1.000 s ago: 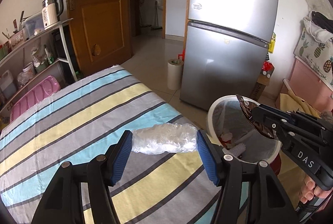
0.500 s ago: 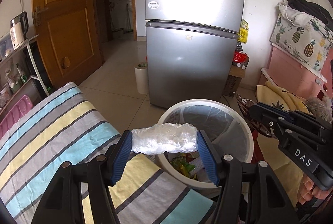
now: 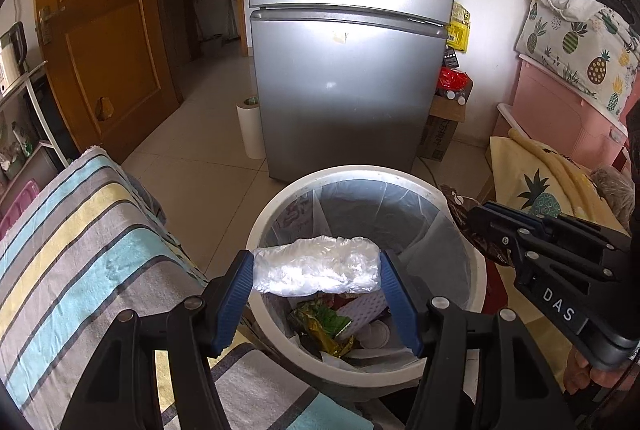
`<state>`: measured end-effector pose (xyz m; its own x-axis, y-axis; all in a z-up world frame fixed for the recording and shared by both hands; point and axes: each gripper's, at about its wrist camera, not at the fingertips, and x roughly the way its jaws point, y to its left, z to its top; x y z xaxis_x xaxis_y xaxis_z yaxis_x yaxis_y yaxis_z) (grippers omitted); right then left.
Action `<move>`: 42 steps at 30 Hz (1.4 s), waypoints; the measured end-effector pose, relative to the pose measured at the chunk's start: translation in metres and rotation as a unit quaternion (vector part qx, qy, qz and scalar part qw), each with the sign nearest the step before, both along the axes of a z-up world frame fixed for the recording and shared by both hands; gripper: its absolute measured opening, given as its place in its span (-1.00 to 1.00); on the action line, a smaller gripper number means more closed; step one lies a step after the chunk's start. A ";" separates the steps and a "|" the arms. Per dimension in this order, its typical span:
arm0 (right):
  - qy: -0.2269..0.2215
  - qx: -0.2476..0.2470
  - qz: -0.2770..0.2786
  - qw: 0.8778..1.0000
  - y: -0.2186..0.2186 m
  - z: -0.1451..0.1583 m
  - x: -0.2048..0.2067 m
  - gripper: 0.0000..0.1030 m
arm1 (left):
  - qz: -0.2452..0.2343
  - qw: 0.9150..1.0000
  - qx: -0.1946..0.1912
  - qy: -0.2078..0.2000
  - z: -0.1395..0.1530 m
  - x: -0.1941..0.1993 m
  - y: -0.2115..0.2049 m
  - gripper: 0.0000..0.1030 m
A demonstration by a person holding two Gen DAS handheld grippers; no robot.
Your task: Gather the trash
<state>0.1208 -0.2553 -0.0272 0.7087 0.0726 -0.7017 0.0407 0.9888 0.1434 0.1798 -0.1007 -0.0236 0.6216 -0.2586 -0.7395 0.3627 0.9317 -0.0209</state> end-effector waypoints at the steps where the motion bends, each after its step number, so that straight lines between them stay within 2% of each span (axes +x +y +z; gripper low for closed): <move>1: 0.007 0.001 -0.002 1.000 -0.001 -0.004 0.003 -0.80 | 0.001 1.000 0.001 0.001 -0.001 0.001 -0.001 0.25; 7: 0.025 -0.007 -0.004 1.000 -0.004 -0.016 0.014 -0.75 | 0.015 1.000 0.002 0.013 -0.009 0.011 0.003 0.28; 8: 0.026 -0.006 -0.004 1.000 -0.005 -0.018 0.014 -0.63 | 0.015 1.000 0.004 0.012 -0.010 0.012 0.003 0.29; 9: 0.026 -0.005 -0.006 1.000 -0.005 -0.019 0.014 -0.38 | 0.016 1.000 0.002 0.014 -0.011 0.012 0.004 0.29; 11: 0.024 -0.001 -0.006 1.000 -0.006 -0.018 0.014 -0.07 | 0.015 1.000 -0.007 0.019 -0.012 0.013 0.004 0.29; 25: 0.011 0.006 -0.009 1.000 -0.001 -0.009 0.003 -0.06 | 0.020 1.000 -0.016 0.005 0.000 0.003 0.011 0.34; 42: -0.051 -0.002 -0.006 0.999 0.021 0.029 -0.047 -0.06 | 0.050 0.997 -0.023 -0.051 0.031 -0.053 0.040 0.34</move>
